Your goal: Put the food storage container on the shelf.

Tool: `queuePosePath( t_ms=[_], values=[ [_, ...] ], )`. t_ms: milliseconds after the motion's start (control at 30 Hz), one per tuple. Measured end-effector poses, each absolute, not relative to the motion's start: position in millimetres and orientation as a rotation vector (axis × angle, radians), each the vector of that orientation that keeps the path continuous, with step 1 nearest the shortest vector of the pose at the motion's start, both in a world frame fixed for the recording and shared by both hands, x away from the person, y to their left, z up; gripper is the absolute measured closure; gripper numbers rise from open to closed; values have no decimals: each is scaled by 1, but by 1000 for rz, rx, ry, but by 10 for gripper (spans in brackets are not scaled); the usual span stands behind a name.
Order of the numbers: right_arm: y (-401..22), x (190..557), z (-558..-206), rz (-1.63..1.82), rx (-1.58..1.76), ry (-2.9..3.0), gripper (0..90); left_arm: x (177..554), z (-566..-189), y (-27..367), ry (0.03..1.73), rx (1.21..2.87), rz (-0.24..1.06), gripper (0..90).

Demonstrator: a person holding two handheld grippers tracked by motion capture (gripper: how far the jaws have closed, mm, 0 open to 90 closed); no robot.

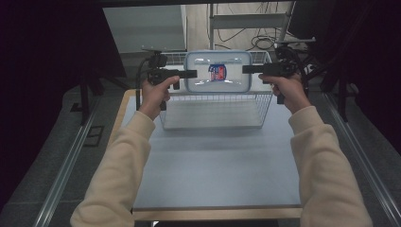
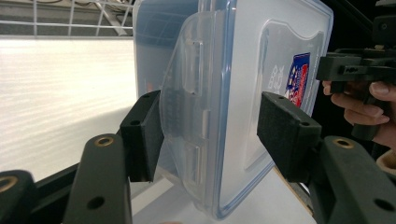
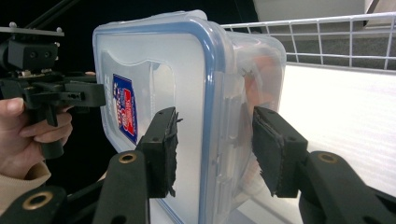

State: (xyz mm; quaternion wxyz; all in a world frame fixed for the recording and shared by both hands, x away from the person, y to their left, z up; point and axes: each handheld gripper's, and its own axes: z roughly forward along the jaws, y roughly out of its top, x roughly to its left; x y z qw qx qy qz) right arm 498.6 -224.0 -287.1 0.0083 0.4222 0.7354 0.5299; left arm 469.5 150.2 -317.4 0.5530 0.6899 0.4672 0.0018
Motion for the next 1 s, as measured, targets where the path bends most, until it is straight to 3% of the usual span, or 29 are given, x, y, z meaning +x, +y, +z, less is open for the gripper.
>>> queuePosePath(
  t_ms=[633, 733, 867, 1000],
  values=[
    [-221, 525, -300, 1679, 1515, 2187, 486, 508, -330, 151, 1197, 1535, -126, 330],
    [-214, 527, -304, 1638, 1545, 2180, 418, 517, -340, 152, 1223, 1494, -214, 274],
    [-212, 525, -307, 1656, 1565, 2127, 423, 518, -340, 150, 1220, 1491, -171, 246],
    [-212, 519, -306, 1617, 1542, 2093, 379, 515, -338, 147, 1247, 1505, -116, 164]
  ],
)
